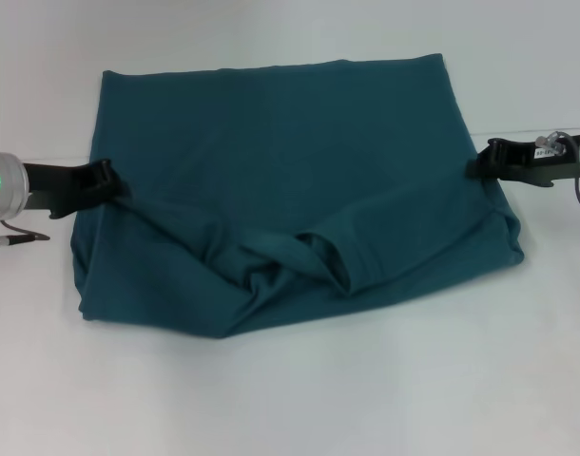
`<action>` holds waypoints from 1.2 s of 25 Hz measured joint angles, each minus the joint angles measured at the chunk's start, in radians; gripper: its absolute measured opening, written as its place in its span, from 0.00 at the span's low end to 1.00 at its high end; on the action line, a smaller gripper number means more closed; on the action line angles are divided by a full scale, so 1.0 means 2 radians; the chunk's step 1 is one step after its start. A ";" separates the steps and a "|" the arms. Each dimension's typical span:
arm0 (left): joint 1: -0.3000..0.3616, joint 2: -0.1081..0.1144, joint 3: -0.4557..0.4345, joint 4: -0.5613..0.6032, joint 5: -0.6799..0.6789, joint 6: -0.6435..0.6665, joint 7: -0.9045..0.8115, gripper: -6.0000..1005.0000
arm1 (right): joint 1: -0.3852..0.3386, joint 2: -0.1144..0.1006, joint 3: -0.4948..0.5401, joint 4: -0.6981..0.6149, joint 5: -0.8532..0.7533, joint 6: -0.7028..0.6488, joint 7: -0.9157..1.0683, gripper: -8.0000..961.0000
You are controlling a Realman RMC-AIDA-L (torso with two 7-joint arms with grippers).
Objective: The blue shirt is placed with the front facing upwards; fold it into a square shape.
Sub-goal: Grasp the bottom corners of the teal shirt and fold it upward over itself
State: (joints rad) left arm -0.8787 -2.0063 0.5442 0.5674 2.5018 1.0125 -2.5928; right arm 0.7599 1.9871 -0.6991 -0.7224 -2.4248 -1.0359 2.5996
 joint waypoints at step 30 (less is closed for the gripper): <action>-0.029 -0.015 0.080 -0.015 -0.007 -0.179 0.062 0.10 | 0.080 0.018 -0.090 0.113 -0.060 0.274 -0.039 0.04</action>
State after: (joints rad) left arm -0.9357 -2.0372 0.7052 0.5368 2.4871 0.6538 -2.4684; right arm 0.9197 2.0235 -0.8784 -0.4956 -2.5452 -0.4881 2.5214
